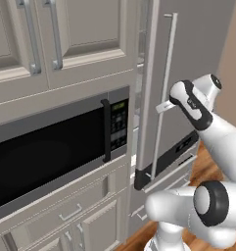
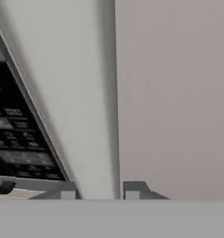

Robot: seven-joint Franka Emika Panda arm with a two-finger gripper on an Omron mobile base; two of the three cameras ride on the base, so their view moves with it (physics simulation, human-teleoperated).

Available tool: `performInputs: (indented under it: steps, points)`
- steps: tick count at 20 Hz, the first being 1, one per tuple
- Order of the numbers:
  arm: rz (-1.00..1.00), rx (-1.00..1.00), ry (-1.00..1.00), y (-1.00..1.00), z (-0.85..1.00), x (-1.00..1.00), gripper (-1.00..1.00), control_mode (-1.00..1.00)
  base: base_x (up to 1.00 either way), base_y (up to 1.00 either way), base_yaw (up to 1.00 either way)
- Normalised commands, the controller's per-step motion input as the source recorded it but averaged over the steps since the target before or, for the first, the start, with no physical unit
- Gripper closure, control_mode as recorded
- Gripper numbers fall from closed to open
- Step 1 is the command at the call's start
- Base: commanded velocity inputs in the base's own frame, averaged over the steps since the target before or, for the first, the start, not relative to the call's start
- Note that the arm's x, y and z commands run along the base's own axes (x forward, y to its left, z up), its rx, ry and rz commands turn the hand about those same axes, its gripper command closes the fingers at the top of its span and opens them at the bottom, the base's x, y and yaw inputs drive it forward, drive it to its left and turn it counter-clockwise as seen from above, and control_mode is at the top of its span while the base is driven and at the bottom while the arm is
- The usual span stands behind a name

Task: Gather the potato and corn from the fridge and place them on a tray on the dining counter. Then gather the fishs from the fridge and place them on the other tray.

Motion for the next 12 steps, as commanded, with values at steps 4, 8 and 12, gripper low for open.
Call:
performInputs:
  steps: [4, 8, 12]
  points:
    - [0.0, 0.09, 0.01, -1.0, 0.05, -0.87, 1.0, -1.0, 0.0, 0.0, 0.0]
    - [-0.04, 0.09, 0.13, -1.0, 0.06, -0.78, 1.0, -1.0, 0.0, 0.0, 0.0]
    - [-0.02, 0.16, 0.1, -0.99, 0.01, -0.26, 1.0, -1.0, 0.0, 0.0, 0.0]
